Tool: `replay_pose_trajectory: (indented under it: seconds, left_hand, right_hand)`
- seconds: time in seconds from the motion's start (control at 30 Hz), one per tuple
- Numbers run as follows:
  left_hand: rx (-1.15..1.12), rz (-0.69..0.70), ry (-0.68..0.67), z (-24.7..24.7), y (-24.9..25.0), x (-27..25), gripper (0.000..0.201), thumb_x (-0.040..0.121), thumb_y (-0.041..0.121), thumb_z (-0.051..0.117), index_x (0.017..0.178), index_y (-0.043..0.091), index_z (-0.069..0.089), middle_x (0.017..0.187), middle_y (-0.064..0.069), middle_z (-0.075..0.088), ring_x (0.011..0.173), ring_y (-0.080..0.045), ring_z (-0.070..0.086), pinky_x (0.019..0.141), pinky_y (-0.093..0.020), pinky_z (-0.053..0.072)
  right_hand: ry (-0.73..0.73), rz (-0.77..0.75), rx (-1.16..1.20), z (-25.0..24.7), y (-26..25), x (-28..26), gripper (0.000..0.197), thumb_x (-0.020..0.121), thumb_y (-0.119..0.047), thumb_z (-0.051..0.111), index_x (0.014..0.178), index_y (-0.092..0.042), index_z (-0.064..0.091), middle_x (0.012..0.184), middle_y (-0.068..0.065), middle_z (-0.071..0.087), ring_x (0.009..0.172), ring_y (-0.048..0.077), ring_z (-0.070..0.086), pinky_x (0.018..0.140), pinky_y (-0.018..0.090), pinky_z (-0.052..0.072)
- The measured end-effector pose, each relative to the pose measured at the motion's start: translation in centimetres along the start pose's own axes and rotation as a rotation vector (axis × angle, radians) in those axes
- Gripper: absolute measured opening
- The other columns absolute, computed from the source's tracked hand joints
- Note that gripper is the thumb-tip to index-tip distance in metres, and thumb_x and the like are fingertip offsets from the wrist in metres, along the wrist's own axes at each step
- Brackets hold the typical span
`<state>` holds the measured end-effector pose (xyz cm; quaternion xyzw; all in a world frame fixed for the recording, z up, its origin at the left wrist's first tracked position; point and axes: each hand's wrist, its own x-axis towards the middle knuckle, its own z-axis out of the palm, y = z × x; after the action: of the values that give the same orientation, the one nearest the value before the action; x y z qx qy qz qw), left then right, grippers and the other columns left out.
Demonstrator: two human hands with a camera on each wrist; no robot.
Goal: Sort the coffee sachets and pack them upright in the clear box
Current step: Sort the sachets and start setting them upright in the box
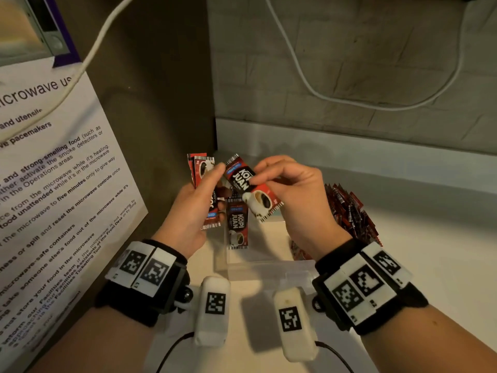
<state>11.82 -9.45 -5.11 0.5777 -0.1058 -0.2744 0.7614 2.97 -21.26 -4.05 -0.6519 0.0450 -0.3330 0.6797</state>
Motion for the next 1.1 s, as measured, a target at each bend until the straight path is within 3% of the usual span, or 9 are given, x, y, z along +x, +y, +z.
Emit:
replay_pose_trajectory:
  seconds: [0.1, 0.2, 0.37, 0.5, 0.6, 0.7, 0.83, 1.0, 1.1]
  left_hand:
    - [-0.145, 0.035, 0.001, -0.2, 0.3, 0.4, 0.008, 0.087, 0.013, 0.064, 0.081, 0.015, 0.060, 0.063, 0.001, 0.064, 0.054, -0.010, 0.061, 0.047, -0.018, 0.048]
    - [-0.143, 0.157, 0.055, -0.6, 0.3, 0.9, 0.023, 0.080, 0.000, 0.068, 0.079, 0.019, 0.055, 0.064, 0.003, 0.064, 0.063, -0.012, 0.066, 0.051, -0.021, 0.049]
    - [-0.031, 0.252, 0.083, -0.5, 0.1, 1.1, 0.027, 0.079, -0.002, 0.072, 0.078, 0.019, 0.054, 0.065, 0.003, 0.063, 0.064, -0.013, 0.066, 0.048, -0.018, 0.047]
    - [-0.010, 0.195, 0.063, -0.1, -0.4, 1.1, 0.018, 0.083, 0.008, 0.072, 0.079, 0.018, 0.056, 0.067, 0.005, 0.068, 0.069, -0.012, 0.068, 0.057, -0.023, 0.052]
    - [0.006, 0.135, 0.097, -0.4, -0.7, 1.0, 0.010, 0.087, 0.026, 0.069, 0.086, 0.019, 0.062, 0.081, 0.003, 0.069, 0.070, -0.009, 0.063, 0.061, -0.024, 0.051]
    - [0.021, 0.104, 0.164, -1.2, -1.6, 1.3, 0.013, 0.087, 0.027, 0.070, 0.090, 0.016, 0.064, 0.081, 0.003, 0.066, 0.067, -0.007, 0.059, 0.053, -0.020, 0.046]
    - [0.011, 0.030, 0.230, -1.5, -3.2, 1.3, 0.025, 0.085, 0.024, 0.072, 0.104, 0.010, 0.064, 0.092, -0.004, 0.068, 0.076, -0.011, 0.061, 0.061, -0.025, 0.047]
    - [0.016, 0.018, 0.240, -1.4, -4.5, 0.9, 0.016, 0.082, 0.023, 0.076, 0.080, 0.018, 0.061, 0.082, -0.003, 0.071, 0.083, -0.020, 0.068, 0.077, -0.035, 0.052]
    - [-0.027, 0.044, 0.208, -1.1, -4.7, 0.6, 0.022, 0.082, 0.004, 0.072, 0.071, 0.017, 0.057, 0.071, 0.003, 0.072, 0.074, -0.015, 0.069, 0.064, -0.026, 0.054]
  right_hand:
    - [-0.058, -0.009, -0.095, -0.3, 0.2, -0.6, 0.030, 0.070, 0.022, 0.064, 0.067, -0.007, 0.071, 0.079, 0.005, 0.063, 0.075, 0.010, 0.060, 0.073, 0.027, 0.053]
    - [-0.099, 0.106, -0.145, -0.4, 0.4, -1.3, 0.035, 0.078, 0.023, 0.054, 0.068, -0.007, 0.070, 0.071, -0.002, 0.068, 0.063, 0.008, 0.061, 0.057, 0.020, 0.052]
    - [-0.054, 0.242, -0.236, -0.4, 1.0, -1.2, 0.023, 0.080, 0.008, 0.065, 0.082, -0.013, 0.061, 0.060, -0.001, 0.058, 0.050, 0.007, 0.052, 0.050, 0.017, 0.042]
    - [-0.094, 0.341, -0.409, -0.7, 1.8, -1.2, 0.022, 0.076, 0.002, 0.074, 0.066, -0.012, 0.060, 0.056, -0.005, 0.056, 0.044, -0.001, 0.049, 0.044, 0.011, 0.039]
    - [-0.076, 0.430, -0.443, -1.6, 2.4, -1.3, 0.021, 0.074, 0.001, 0.076, 0.062, -0.010, 0.063, 0.055, -0.001, 0.061, 0.046, 0.005, 0.054, 0.047, 0.017, 0.046]
    - [-0.085, 0.528, -0.551, -1.9, 3.5, -1.2, 0.025, 0.071, 0.000, 0.079, 0.058, -0.011, 0.061, 0.056, 0.001, 0.063, 0.050, 0.012, 0.059, 0.053, 0.024, 0.053]
    - [-0.094, 0.537, -0.681, -1.1, 4.9, -0.9, 0.033, 0.067, 0.001, 0.082, 0.053, -0.015, 0.057, 0.050, -0.004, 0.060, 0.047, 0.009, 0.059, 0.054, 0.025, 0.054]
    - [-0.057, 0.480, -0.814, 0.0, 5.7, -0.5, 0.034, 0.064, -0.006, 0.084, 0.053, -0.019, 0.055, 0.060, 0.000, 0.062, 0.062, 0.018, 0.062, 0.071, 0.037, 0.059]
    - [-0.051, 0.461, -0.849, 0.4, 6.0, -0.4, 0.035, 0.065, -0.007, 0.083, 0.053, -0.020, 0.054, 0.063, 0.003, 0.064, 0.066, 0.022, 0.065, 0.071, 0.037, 0.058]
